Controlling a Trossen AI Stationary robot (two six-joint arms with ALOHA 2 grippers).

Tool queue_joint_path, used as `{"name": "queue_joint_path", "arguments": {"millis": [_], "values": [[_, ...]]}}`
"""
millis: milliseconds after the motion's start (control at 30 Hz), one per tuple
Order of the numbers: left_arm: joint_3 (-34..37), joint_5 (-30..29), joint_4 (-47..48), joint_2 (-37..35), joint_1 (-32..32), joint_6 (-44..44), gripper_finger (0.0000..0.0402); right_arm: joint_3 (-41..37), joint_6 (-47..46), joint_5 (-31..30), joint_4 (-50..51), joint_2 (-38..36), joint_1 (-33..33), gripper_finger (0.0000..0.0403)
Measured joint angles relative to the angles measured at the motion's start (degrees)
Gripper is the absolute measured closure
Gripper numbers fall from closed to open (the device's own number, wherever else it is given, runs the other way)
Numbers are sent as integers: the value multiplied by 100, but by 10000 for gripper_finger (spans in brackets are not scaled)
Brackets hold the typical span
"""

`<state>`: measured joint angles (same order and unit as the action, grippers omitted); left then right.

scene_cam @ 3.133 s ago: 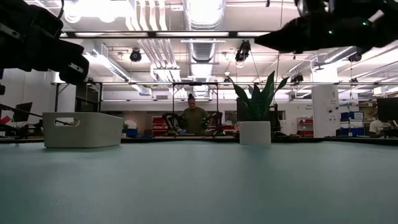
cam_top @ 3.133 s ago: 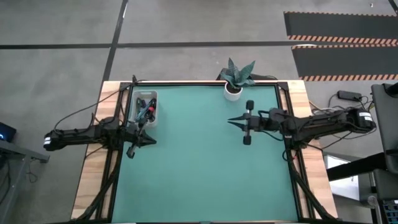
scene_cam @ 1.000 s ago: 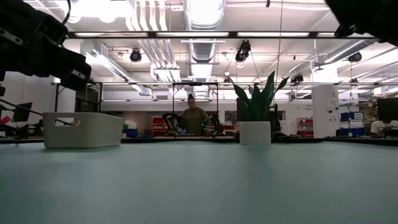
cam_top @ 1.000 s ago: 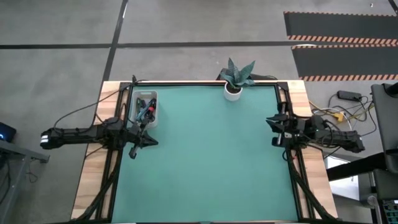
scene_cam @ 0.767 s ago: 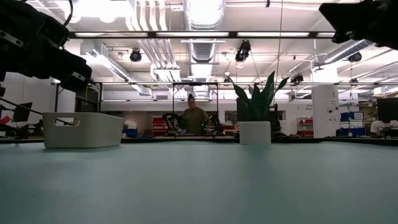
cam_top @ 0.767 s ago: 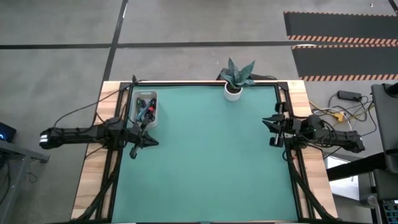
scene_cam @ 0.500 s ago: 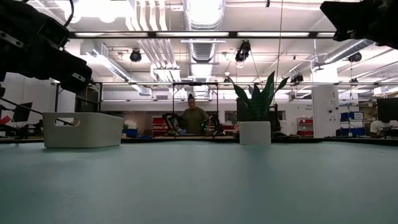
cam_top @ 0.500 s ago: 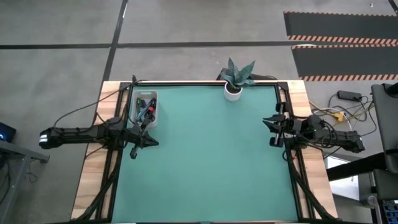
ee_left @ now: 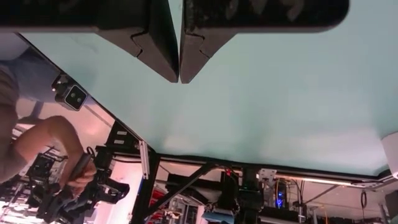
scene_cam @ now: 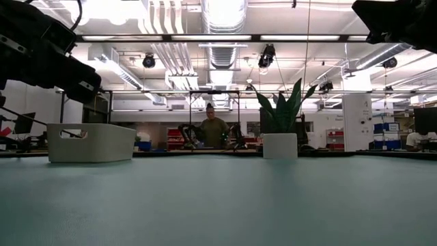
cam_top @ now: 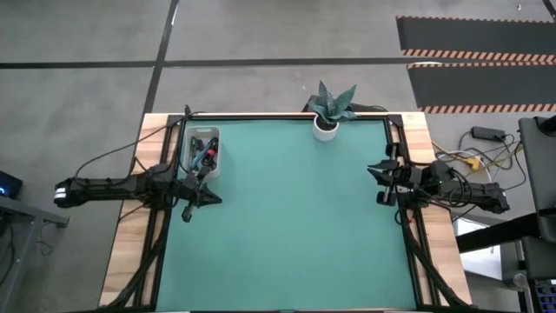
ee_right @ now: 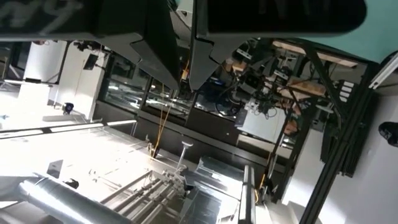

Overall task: Pick and place USB-C Cables
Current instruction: Return to Home Position

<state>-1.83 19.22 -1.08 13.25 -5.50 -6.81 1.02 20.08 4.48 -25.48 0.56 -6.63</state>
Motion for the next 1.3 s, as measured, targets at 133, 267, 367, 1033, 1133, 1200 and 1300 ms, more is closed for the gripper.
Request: {"name": "queue_joint_path", "arguments": {"millis": [133, 267, 367, 1033, 1133, 1200, 1300], "values": [[0, -1, -1, 10, 0, -1, 402, 3, -7, -1, 5, 0, 0, 376], [0, 0, 0, 18, 0, 0, 402, 9, -316, -1, 40, 0, 0, 376], [0, 0, 0, 22, 0, 0, 402, 11, -890, -3, 38, 0, 0, 376], [0, 0, 0, 29, 0, 0, 402, 21, -1352, -3, 79, 0, 0, 376], [0, 0, 0, 34, 2, 0, 402, 22, -1360, -3, 81, 0, 0, 376], [-2, 0, 0, 34, 2, 0, 402, 22, -1352, -3, 83, 0, 0, 376], [-1, 0, 0, 34, 2, 0, 402, 22, -1363, -3, 84, 0, 0, 376]]}}
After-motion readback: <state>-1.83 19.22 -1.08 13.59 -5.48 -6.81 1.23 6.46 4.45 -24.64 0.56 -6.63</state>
